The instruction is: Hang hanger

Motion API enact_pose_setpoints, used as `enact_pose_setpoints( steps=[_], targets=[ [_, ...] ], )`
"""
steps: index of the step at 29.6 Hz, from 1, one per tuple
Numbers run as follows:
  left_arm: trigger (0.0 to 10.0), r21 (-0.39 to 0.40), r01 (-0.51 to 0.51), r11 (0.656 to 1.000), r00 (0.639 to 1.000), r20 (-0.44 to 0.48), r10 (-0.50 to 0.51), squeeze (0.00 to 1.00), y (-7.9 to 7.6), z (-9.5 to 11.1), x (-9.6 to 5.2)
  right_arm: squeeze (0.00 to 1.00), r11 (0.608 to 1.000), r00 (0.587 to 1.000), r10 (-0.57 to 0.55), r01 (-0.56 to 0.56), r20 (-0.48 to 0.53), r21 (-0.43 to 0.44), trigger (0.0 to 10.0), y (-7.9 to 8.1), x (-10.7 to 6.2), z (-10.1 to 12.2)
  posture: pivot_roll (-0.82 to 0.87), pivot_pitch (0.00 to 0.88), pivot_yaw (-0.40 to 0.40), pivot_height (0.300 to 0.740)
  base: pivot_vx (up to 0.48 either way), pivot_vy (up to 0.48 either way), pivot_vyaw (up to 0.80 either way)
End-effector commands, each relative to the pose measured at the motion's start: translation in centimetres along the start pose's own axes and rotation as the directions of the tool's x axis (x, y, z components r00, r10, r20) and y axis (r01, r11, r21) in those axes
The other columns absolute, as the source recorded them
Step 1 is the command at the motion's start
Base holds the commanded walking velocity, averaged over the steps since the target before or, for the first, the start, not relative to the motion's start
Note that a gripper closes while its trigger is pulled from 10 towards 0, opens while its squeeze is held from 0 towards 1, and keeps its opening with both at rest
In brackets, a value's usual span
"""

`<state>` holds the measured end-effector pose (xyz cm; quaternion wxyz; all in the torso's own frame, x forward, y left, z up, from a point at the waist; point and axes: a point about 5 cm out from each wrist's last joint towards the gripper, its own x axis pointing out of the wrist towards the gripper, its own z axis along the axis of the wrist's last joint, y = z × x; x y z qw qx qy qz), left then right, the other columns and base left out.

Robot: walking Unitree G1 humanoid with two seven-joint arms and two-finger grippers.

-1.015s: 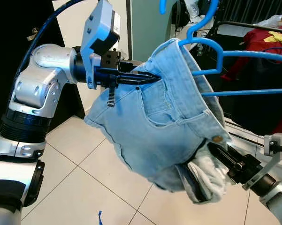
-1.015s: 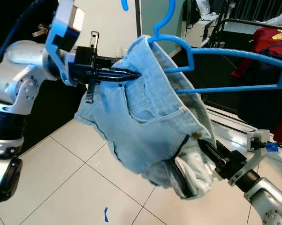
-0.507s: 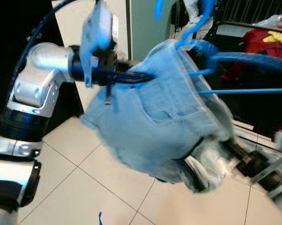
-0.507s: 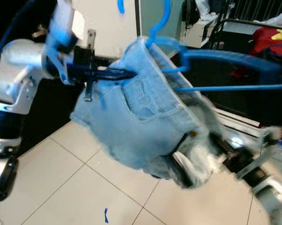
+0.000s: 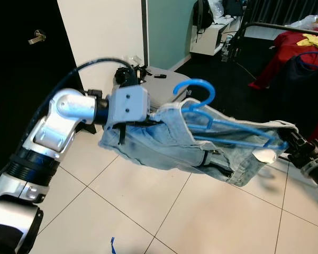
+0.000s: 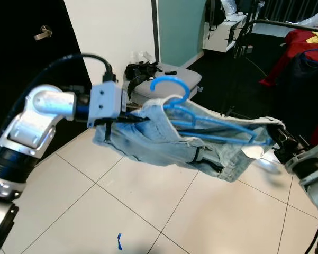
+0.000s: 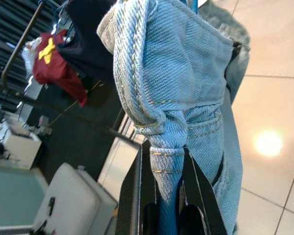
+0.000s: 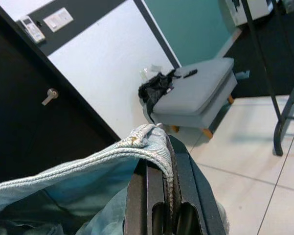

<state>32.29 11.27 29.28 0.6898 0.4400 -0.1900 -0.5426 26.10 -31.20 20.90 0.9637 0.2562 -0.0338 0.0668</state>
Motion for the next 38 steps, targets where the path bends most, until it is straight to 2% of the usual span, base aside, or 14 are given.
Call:
enact_pose_setpoints(
  steps=[1, 6, 9, 10, 14, 20, 23, 30, 32, 34, 35, 36, 37, 38],
  targets=[
    [0.0, 0.055, -0.013, 0.998, 0.998, -0.068, 0.017, 0.0, 0.1, -0.6, -0.3, 0.0, 0.999, 0.998, -0.05, 0.05, 0.034, 0.016, 0.0, -0.6, -0.2, 1.0, 0.0, 0.025, 0.012, 0.74, 0.0, 0.0, 0.0],
    [0.0, 0.102, -0.038, 0.994, 0.993, -0.109, 0.049, 0.0, 0.2, -1.1, 0.0, 0.0, 0.999, 0.998, -0.047, 0.047, 0.029, 0.028, 0.0, -0.2, 0.1, 1.1, 0.0, 0.028, 0.013, 0.74, 0.0, 0.0, 0.0],
    [0.0, 0.114, -0.123, 0.986, 0.97, -0.195, 0.144, 0.0, 0.4, -2.0, 0.6, 0.0, 0.999, 1.0, -0.005, 0.004, 0.011, 0.033, 0.0, 1.0, 0.7, 1.2, 0.0, 0.028, 0.011, 0.74, 0.0, 0.0, 0.0],
    [0.0, 0.114, -0.123, 0.986, 0.97, -0.195, 0.144, 0.0, 0.4, -2.0, 0.6, 0.0, 0.999, 1.0, -0.005, 0.004, 0.011, 0.033, 0.0, 1.0, 0.7, 1.2, 0.0, 0.028, 0.011, 0.74, 0.0, 0.0, 0.0],
    [0.0, 0.137, -0.143, 0.98, 0.937, -0.299, 0.179, 0.0, 0.3, -3.6, -0.1, 0.0, 0.999, 1.0, -0.015, 0.015, 0.016, 0.033, 0.0, 1.3, 0.9, 1.9, -0.01, 0.028, 0.01, 0.74, 0.0, 0.0, 0.0],
    [0.0, 0.149, -0.135, 0.98, 0.931, -0.319, 0.177, 0.0, 0.0, -3.8, -0.1, 0.0, 0.999, 1.0, -0.016, 0.015, 0.024, 0.031, 0.0, 1.5, 1.1, 2.2, 0.0, 0.028, 0.008, 0.74, 0.0, 0.0, 0.0],
    [0.0, 0.166, -0.113, 0.98, 0.93, -0.329, 0.163, 0.0, -0.8, -3.8, 0.8, 0.0, 0.999, 0.999, -0.021, 0.02, 0.033, 0.03, 0.0, 1.8, 1.7, 2.4, 0.0, 0.026, 0.009, 0.74, 0.0, 0.0, 0.0],
    [0.0, 0.157, -0.12, 0.98, 0.924, -0.343, 0.168, 0.0, -1.4, -3.8, 1.5, 0.0, 0.999, 0.999, -0.013, 0.012, 0.035, 0.036, 0.0, 2.4, 2.3, 2.3, 0.01, 0.025, 0.009, 0.74, 0.0, 0.0, 0.0],
    [0.1, 0.073, -0.219, 0.973, 0.903, -0.362, 0.23, 0.0, -2.4, -4.0, 3.5, 0.0, 0.995, 0.995, 0.095, -0.093, -0.033, 0.04, 0.0, 5.8, 4.3, 0.4, 0.0, 0.021, 0.009, 0.74, 0.0, 0.0, 0.0],
    [0.1, 0.073, -0.219, 0.973, 0.903, -0.362, 0.23, 0.0, -2.4, -4.0, 3.5, 0.0, 0.995, 0.995, 0.095, -0.093, -0.033, 0.04, 0.0, 5.8, 4.3, 0.4, 0.0, 0.021, 0.009, 0.74, 0.0, 0.0, 0.0],
    [0.1, 0.039, -0.253, 0.967, 0.896, -0.369, 0.249, 0.0, -2.7, -4.0, 4.1, 0.0, 0.989, 0.988, 0.141, -0.139, -0.062, 0.041, 0.0, 7.3, 4.9, -0.4, 0.0, 0.021, 0.009, 0.74, 0.0, 0.0, 0.0],
    [0.1, 0.039, -0.253, 0.967, 0.896, -0.369, 0.249, 0.0, -2.7, -4.0, 4.1, 0.0, 0.989, 0.988, 0.141, -0.139, -0.062, 0.041, 0.0, 7.3, 4.9, -0.4, 0.0, 0.021, 0.009, 0.74, 0.0, 0.0, 0.0],
    [0.0, -0.017, -0.318, 0.948, 0.877, -0.385, 0.287, 0.0, -2.6, -4.2, 4.7, 0.0, 0.969, 0.96, 0.246, -0.24, -0.133, 0.057, 0.0, 10.0, 5.2, -2.4, 0.0, 0.019, 0.003, 0.74, 0.0, 0.0, 0.0],
    [0.0, -0.059, -0.36, 0.931, 0.862, -0.402, 0.308, 0.0, -2.5, -4.4, 4.9, 0.0, 0.948, 0.931, 0.317, -0.309, -0.181, 0.072, 0.0, 12.0, 5.2, -3.9, 0.0, 0.019, 0.003, 0.74, 0.0, 0.0, 0.0]
  ],
)
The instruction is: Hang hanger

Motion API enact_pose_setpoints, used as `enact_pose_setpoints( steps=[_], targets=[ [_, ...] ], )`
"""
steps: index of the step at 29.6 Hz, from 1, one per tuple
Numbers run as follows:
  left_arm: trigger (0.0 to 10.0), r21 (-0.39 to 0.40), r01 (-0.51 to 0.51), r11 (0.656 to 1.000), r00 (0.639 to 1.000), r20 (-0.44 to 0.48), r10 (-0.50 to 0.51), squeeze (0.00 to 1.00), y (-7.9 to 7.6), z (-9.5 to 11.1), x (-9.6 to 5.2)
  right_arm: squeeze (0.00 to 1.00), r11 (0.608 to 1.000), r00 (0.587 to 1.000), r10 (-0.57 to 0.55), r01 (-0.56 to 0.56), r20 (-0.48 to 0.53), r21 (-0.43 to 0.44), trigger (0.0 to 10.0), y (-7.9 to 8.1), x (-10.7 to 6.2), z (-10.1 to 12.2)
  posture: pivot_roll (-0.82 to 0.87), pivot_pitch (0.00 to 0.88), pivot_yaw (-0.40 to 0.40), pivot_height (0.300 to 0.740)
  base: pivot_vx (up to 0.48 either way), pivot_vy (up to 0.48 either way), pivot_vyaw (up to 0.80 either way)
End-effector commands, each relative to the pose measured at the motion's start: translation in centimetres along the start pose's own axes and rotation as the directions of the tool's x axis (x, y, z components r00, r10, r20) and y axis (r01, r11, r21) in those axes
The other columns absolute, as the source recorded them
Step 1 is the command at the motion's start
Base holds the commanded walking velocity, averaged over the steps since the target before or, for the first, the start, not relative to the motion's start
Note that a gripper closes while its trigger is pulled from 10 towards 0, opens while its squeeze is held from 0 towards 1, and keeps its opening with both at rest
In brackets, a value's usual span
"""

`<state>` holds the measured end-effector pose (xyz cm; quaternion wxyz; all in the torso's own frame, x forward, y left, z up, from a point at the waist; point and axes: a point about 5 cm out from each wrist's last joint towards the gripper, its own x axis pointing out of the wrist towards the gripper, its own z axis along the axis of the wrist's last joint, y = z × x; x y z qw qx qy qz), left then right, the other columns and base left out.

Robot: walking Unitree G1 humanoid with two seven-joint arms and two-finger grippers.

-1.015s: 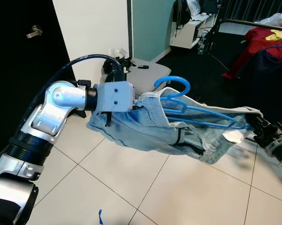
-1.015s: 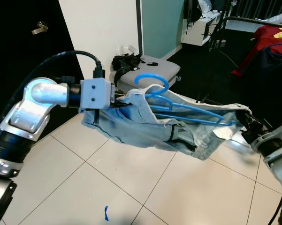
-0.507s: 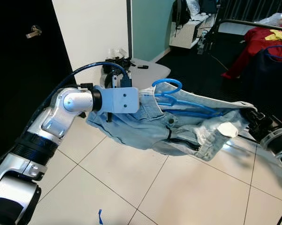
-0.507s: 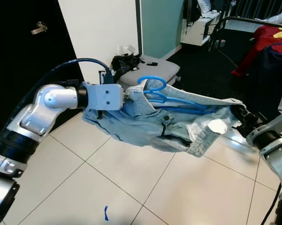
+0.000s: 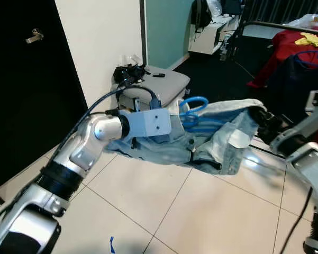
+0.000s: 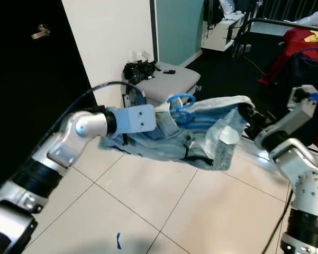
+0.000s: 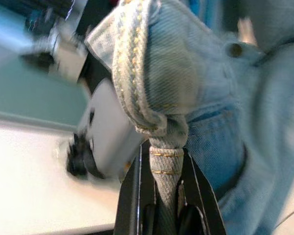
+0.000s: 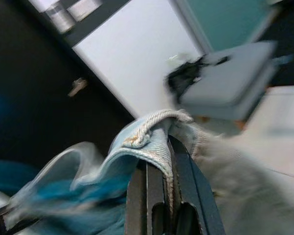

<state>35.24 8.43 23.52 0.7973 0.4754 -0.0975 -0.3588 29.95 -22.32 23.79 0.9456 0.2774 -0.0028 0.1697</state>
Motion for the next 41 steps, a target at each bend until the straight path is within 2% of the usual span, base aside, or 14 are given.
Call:
enact_pose_setpoints(
  steps=[1, 10, 13, 14, 16, 17, 19, 28, 32, 36, 37, 38, 39, 41],
  targets=[
    [0.0, -0.064, -0.064, 0.996, 0.997, -0.034, 0.062, 0.0, 0.5, -0.2, 0.3, 0.0, 0.991, 0.987, 0.132, -0.134, -0.09, -0.012, 0.0, 3.3, 1.0, -2.0, 0.0, 0.019, 0.003, 0.74, 0.0, 0.0, 0.0],
    [0.0, -0.182, -0.113, 0.977, 0.992, -0.084, 0.099, 0.0, 0.6, -1.3, 0.4, 0.0, 0.969, 0.925, 0.221, -0.244, -0.31, -0.038, 0.0, 5.4, 0.3, -6.3, -0.01, 0.015, 0.007, 0.74, 0.0, 0.0, 0.0],
    [0.0, -0.205, -0.149, 0.967, 0.986, -0.111, 0.128, 0.0, 1.2, -1.8, 0.2, 0.0, 0.967, 0.905, 0.202, -0.246, -0.374, -0.072, 1.4, 5.2, -0.4, -7.0, -0.01, 0.014, 0.007, 0.74, 0.0, 0.0, 0.0],
    [0.0, -0.216, -0.174, 0.961, 0.98, -0.132, 0.148, 0.0, 1.6, -2.2, 0.0, 0.23, 0.969, 0.899, 0.167, -0.225, -0.405, -0.102, 10.0, 4.7, -0.8, -7.4, -0.01, 0.014, 0.007, 0.74, 0.0, 0.0, 0.0],
    [0.0, -0.216, -0.174, 0.961, 0.98, -0.132, 0.148, 0.0, 1.6, -2.2, 0.0, 0.23, 0.969, 0.899, 0.167, -0.225, -0.405, -0.102, 10.0, 4.7, -0.8, -7.4, -0.01, 0.014, 0.007, 0.74, 0.0, 0.0, 0.0],
    [0.0, -0.227, -0.197, 0.954, 0.975, -0.148, 0.166, 0.0, 2.0, -2.4, -0.1, 0.97, 0.97, 0.896, 0.118, -0.197, -0.428, -0.144, 10.0, 4.1, -1.1, -7.6, -0.02, 0.016, 0.007, 0.74, 0.0, 0.0, 0.0],
    [0.0, -0.247, -0.217, 0.944, 0.97, -0.159, 0.181, 0.0, 2.4, -2.6, -0.4, 1.0, 0.97, 0.898, 0.054, -0.152, -0.437, -0.191, 10.0, 3.0, -1.5, -7.6, -0.02, 0.016, 0.007, 0.74, 0.0, 0.0, 0.0],
    [0.0, -0.358, -0.146, 0.922, 0.988, -0.014, 0.151, 0.0, 2.9, -1.7, -1.3, 1.0, 0.942, 0.952, -0.017, -0.087, -0.306, -0.325, 10.0, 0.1, -3.1, -3.7, -0.01, 0.021, 0.003, 0.74, 0.0, 0.0, 0.0],
    [1.2, -0.346, 0.078, 0.935, 0.973, 0.229, 0.004, 0.0, 1.1, 0.7, -2.1, 1.0, 0.837, 0.949, 0.283, -0.315, -0.138, -0.448, 10.0, 2.2, -6.2, 3.4, -0.01, 0.024, 0.001, 0.74, 0.0, 0.0, 0.0],
    [1.8, -0.278, 0.218, 0.936, 0.941, 0.313, -0.126, 0.0, -0.5, 1.7, -2.5, 1.0, 0.751, 0.916, 0.353, -0.398, -0.19, -0.526, 10.0, 2.8, -7.6, 5.6, -0.02, 0.023, 0.001, 0.74, 0.0, 0.0, 0.0],
    [1.6, -0.232, 0.29, 0.928, 0.918, 0.341, -0.201, 0.0, -1.4, 2.2, -2.6, 0.78, 0.711, 0.895, 0.35, -0.446, -0.276, -0.544, 10.0, 2.9, -7.8, 5.6, -0.02, 0.024, -0.001, 0.74, 0.0, 0.0, 0.0],
    [1.6, -0.232, 0.29, 0.928, 0.918, 0.341, -0.201, 0.0, -1.4, 2.2, -2.6, 0.78, 0.711, 0.895, 0.35, -0.446, -0.276, -0.544, 10.0, 2.9, -7.8, 5.6, -0.02, 0.024, -0.001, 0.74, 0.0, 0.0, 0.0],
    [0.7, -0.188, 0.365, 0.912, 0.883, 0.381, -0.275, 0.0, -2.4, 3.1, -2.7, 0.0, 0.656, 0.849, 0.346, -0.524, -0.4, -0.544, 10.0, 3.1, -7.9, 5.2, -0.02, 0.025, -0.001, 0.74, 0.0, 0.0, 0.0],
    [0.5, -0.127, 0.447, 0.886, 0.832, 0.424, -0.359, 0.0, -3.5, 4.2, -2.9, 0.0, 0.591, 0.77, 0.344, -0.622, -0.537, -0.514, 10.0, 3.4, -7.9, 4.6, -0.01, 0.026, -0.005, 0.74, 0.0, 0.0, 0.0]
  ],
)
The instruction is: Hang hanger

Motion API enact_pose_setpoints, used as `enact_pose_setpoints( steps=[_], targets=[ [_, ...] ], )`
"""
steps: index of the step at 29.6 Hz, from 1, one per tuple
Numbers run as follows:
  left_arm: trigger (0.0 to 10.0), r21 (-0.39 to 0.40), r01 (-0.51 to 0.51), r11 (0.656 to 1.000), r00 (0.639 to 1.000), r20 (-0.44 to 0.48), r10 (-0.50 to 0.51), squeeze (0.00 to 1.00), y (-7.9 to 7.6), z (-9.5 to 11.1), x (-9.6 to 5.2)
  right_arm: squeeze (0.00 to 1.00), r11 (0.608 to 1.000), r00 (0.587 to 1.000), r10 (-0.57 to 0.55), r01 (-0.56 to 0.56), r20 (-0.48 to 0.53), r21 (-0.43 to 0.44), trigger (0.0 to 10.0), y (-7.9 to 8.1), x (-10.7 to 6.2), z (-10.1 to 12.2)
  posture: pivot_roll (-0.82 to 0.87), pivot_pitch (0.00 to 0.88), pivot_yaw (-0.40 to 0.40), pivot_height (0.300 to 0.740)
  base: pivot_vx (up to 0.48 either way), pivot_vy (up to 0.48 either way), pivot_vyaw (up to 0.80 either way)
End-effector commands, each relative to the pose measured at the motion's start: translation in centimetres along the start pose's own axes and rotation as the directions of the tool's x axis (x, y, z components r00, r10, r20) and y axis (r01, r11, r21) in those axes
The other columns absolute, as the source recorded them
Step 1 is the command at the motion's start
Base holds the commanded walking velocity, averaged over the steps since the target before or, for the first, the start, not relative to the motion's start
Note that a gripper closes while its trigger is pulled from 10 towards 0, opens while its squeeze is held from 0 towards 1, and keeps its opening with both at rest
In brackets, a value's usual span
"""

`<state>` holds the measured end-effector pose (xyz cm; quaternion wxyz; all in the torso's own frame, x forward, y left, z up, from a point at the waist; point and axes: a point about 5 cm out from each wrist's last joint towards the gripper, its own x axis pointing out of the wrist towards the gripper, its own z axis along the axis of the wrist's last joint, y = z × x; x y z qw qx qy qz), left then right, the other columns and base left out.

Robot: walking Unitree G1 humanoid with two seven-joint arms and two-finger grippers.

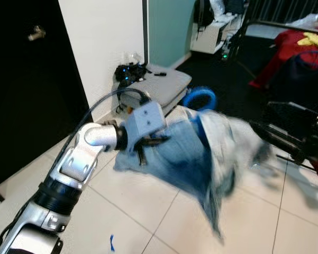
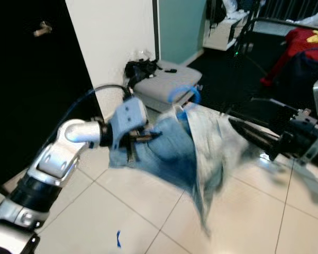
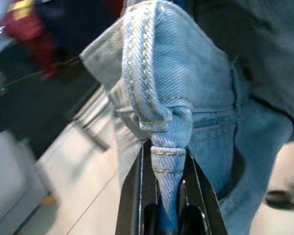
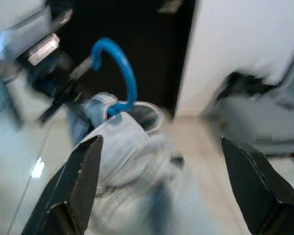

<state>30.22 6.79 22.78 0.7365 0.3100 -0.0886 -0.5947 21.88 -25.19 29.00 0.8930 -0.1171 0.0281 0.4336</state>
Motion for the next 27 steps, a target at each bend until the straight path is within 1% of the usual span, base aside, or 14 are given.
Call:
enact_pose_setpoints(
  steps=[1, 2, 4, 6, 8, 12, 14, 15, 16, 17, 18, 19, 20, 27],
  targets=[
    [0.5, 0.051, 0.067, 0.996, 0.996, 0.05, -0.07, 0.0, -0.7, 1.3, 0.1, 0.0, 0.995, 0.994, 0.1, -0.101, -0.053, -0.022, 10.0, 0.6, 0.6, -0.2, -0.01, 0.026, -0.005, 0.74, 0.0, 0.0, 0.0],
    [0.5, 0.051, 0.067, 0.996, 0.996, 0.05, -0.07, 0.0, -0.7, 1.3, 0.1, 0.0, 0.995, 0.994, 0.1, -0.101, -0.053, -0.022, 10.0, 0.6, 0.6, -0.2, -0.01, 0.026, -0.005, 0.74, 0.0, 0.0, 0.0],
    [0.4, 0.069, 0.098, 0.993, 0.992, 0.079, -0.103, 0.0, -1.0, 2.0, 0.4, 0.0, 0.973, 0.965, 0.222, -0.228, -0.143, -0.032, 10.0, 1.2, 1.0, -0.5, -0.01, 0.026, -0.01, 0.74, 0.0, 0.0, 0.0],
    [0.4, 0.069, 0.098, 0.993, 0.992, 0.079, -0.103, 0.0, -1.0, 2.0, 0.4, 0.0, 0.973, 0.965, 0.222, -0.228, -0.143, -0.032, 10.0, 1.2, 1.0, -0.5, -0.01, 0.026, -0.01, 0.74, 0.0, 0.0, 0.0],
    [0.2, 0.078, 0.112, 0.991, 0.987, 0.107, -0.12, 0.0, -1.0, 2.5, 0.4, 0.0, 0.949, 0.932, 0.301, -0.313, -0.204, -0.028, 10.0, 1.6, 1.0, -1.0, -0.01, 0.027, -0.013, 0.74, 0.0, 0.0, 0.0],
    [0.1, 0.08, 0.12, 0.99, 0.983, 0.127, -0.13, 0.0, -1.0, 2.9, 0.3, 0.0, 0.942, 0.921, 0.318, -0.333, -0.226, -0.03, 10.0, 1.6, 1.0, -1.2, -0.02, 0.028, -0.014, 0.74, 0.0, 0.0, 0.0],
    [0.0, 0.082, 0.125, 0.989, 0.978, 0.157, -0.136, 0.0, -0.9, 3.5, 0.1, 0.0, 0.927, 0.89, 0.356, -0.376, -0.285, -0.016, 10.0, 1.9, 1.2, -1.9, -0.01, 0.029, -0.017, 0.74, 0.0, 0.0, 0.0],
    [0.0, 0.082, 0.125, 0.989, 0.978, 0.157, -0.136, 0.0, -0.9, 3.5, 0.1, 0.0, 0.927, 0.89, 0.356, -0.376, -0.285, -0.016, 10.0, 1.9, 1.2, -1.9, -0.01, 0.029, -0.017, 0.74, 0.0, 0.0, 0.0],
    [0.0, 0.081, 0.121, 0.989, 0.976, 0.169, -0.134, 0.0, -0.8, 3.7, -0.1, 0.0, 0.921, 0.87, 0.368, -0.39, -0.327, -0.002, 10.0, 2.2, 1.3, -2.6, -0.01, 0.029, -0.017, 0.74, 0.0, 0.0, 0.0],
    [0.0, 0.081, 0.121, 0.989, 0.976, 0.169, -0.134, 0.0, -0.8, 3.7, -0.1, 0.0, 0.921, 0.87, 0.368, -0.39, -0.327, -0.002, 10.0, 2.2, 1.3, -2.6, -0.01, 0.029, -0.017, 0.74, 0.0, 0.0, 0.0],
    [0.0, 0.078, 0.119, 0.99, 0.974, 0.183, -0.132, 0.0, -0.7, 3.9, -0.3, 0.0, 0.917, 0.855, 0.375, -0.4, -0.358, 0.006, 10.0, 2.4, 1.3, -3.1, -0.01, 0.031, -0.016, 0.74, 0.0, 0.0, 0.0],
    [0.0, 0.074, 0.118, 0.99, 0.971, 0.198, -0.131, 0.0, -0.6, 4.1, -0.5, 0.0, 0.916, 0.849, 0.377, -0.401, -0.371, 0.013, 9.2, 2.4, 1.4, -3.4, -0.01, 0.031, -0.016, 0.74, 0.0, 0.0, 0.0],
    [0.0, 0.073, 0.118, 0.99, 0.969, 0.21, -0.131, 0.0, -0.5, 4.3, -0.6, 0.0, 0.918, 0.851, 0.371, -0.396, -0.372, 0.012, 0.0, 2.4, 1.5, -3.5, -0.01, 0.031, -0.015, 0.74, 0.0, 0.0, 0.0],
    [0.0, 0.053, 0.116, 0.992, 0.953, 0.274, -0.127, 0.0, -0.1, 5.2, -1.2, 0.0, 0.921, 0.87, 0.369, -0.39, -0.327, 0.002, 0.0, 2.4, 2.0, -3.5, -0.01, 0.031, -0.015, 0.74, 0.0, 0.0, 0.0]
  ],
)
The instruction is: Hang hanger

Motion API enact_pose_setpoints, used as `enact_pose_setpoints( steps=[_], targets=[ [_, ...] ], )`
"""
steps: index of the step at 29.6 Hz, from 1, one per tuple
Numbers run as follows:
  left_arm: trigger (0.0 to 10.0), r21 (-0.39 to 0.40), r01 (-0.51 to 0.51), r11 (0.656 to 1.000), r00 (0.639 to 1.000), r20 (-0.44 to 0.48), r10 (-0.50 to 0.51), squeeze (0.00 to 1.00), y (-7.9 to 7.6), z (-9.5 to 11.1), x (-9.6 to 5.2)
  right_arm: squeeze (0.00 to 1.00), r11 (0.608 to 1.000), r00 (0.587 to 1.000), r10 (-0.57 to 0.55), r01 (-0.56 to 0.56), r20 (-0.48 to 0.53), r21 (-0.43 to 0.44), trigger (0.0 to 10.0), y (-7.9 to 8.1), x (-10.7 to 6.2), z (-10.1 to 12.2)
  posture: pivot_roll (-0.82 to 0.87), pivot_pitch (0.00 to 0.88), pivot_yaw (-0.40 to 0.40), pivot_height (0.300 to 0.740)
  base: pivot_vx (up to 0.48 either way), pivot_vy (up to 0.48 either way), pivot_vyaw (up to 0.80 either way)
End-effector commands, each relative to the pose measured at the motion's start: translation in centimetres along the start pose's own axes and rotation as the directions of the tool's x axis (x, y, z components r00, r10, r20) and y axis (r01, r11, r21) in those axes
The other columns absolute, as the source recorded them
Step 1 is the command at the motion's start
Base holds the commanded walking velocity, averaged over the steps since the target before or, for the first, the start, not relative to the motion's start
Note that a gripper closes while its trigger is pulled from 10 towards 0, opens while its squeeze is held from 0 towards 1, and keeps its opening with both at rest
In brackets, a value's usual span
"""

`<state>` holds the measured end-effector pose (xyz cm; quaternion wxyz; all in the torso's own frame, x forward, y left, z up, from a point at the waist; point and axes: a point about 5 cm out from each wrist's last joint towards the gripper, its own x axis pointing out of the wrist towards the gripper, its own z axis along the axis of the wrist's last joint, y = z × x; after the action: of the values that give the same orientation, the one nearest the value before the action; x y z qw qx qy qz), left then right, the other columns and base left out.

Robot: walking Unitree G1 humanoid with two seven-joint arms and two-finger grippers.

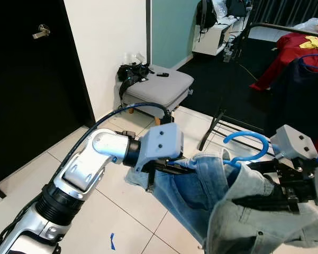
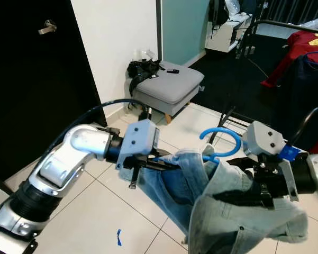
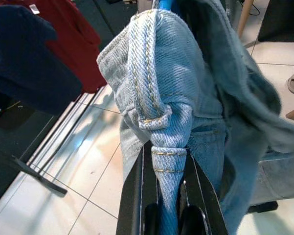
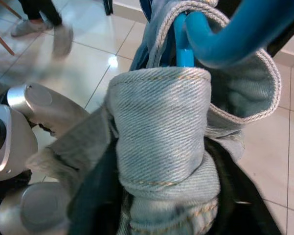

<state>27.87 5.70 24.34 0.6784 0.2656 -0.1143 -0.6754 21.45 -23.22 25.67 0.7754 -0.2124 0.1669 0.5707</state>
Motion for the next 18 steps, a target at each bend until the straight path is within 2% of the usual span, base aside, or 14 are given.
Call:
enact_pose_setpoints(
  steps=[1, 8, 9, 11, 12, 14, 15, 16, 17, 18],
  targets=[
    [0.0, 0.06, -0.038, 0.997, 0.992, 0.127, 0.03, 0.0, 0.9, 2.6, -1.0, 0.0, 1.0, 1.0, 0.024, -0.023, -0.001, 0.019, 0.0, 0.2, 0.7, -0.5, -0.01, 0.029, -0.012, 0.74, 0.0, 0.0, 0.0],
    [0.0, 0.063, -0.028, 0.998, 0.993, 0.116, 0.02, 0.0, 0.8, 2.4, -1.3, 0.0, 0.999, 0.999, 0.031, -0.031, 0.005, 0.01, 0.0, 0.0, 0.9, -0.7, -0.01, 0.027, -0.013, 0.74, 0.0, 0.0, 0.0],
    [0.4, 0.051, -0.033, 0.998, 0.992, 0.126, 0.026, 0.0, 0.9, 2.5, -1.4, 0.0, 0.999, 0.999, 0.034, -0.034, 0.006, 0.009, 0.0, 0.0, 1.0, -0.7, -0.01, 0.025, -0.016, 0.74, 0.0, 0.0, 0.0],
    [0.4, 0.051, -0.033, 0.998, 0.992, 0.126, 0.026, 0.0, 0.9, 2.5, -1.4, 0.0, 0.999, 0.999, 0.034, -0.034, 0.006, 0.009, 0.0, 0.0, 1.0, -0.7, -0.01, 0.025, -0.016, 0.74, 0.0, 0.0, 0.0],
    [10.0, 0.013, -0.083, 0.996, 0.987, 0.142, 0.081, 0.23, 1.5, 2.5, -1.5, 0.0, 0.999, 0.999, 0.037, -0.037, 0.01, 0.01, 0.0, 0.1, 1.1, -0.7, 0.0, 0.024, -0.017, 0.74, 0.0, 0.0, 0.0],
    [10.0, 0.013, -0.083, 0.996, 0.987, 0.142, 0.081, 0.23, 1.5, 2.5, -1.5, 0.0, 0.999, 0.999, 0.037, -0.037, 0.01, 0.01, 0.0, 0.1, 1.1, -0.7, 0.0, 0.024, -0.017, 0.74, 0.0, 0.0, 0.0],
    [10.0, -0.028, -0.1, 0.995, 0.983, 0.152, 0.103, 1.0, 1.8, 2.3, -1.7, 0.0, 0.999, 0.999, 0.035, -0.035, 0.017, 0.014, 0.0, 0.0, 1.3, -0.8, 0.0, 0.023, -0.018, 0.74, 0.0, 0.0, 0.0],
    [10.0, -0.064, -0.127, 0.99, 0.979, 0.151, 0.136, 1.0, 2.0, 2.0, -1.9, 0.0, 0.999, 0.999, 0.024, -0.025, 0.026, 0.025, 0.0, 0.0, 1.5, -0.9, -0.01, 0.023, -0.014, 0.74, 0.0, 0.0, 0.0],
    [10.0, -0.064, -0.127, 0.99, 0.979, 0.151, 0.136, 1.0, 2.0, 2.0, -1.9, 0.0, 0.999, 0.999, 0.024, -0.025, 0.026, 0.025, 0.0, 0.0, 1.5, -0.9, -0.01, 0.023, -0.014, 0.74, 0.0, 0.0, 0.0],
    [10.0, -0.108, -0.155, 0.982, 0.974, 0.151, 0.17, 1.0, 2.3, 1.5, -2.3, 0.0, 0.999, 0.999, -0.001, -0.001, 0.038, 0.046, 0.0, -0.1, 1.7, -1.3, -0.01, 0.023, -0.014, 0.74, 0.0, 0.0, 0.0]
  ],
)
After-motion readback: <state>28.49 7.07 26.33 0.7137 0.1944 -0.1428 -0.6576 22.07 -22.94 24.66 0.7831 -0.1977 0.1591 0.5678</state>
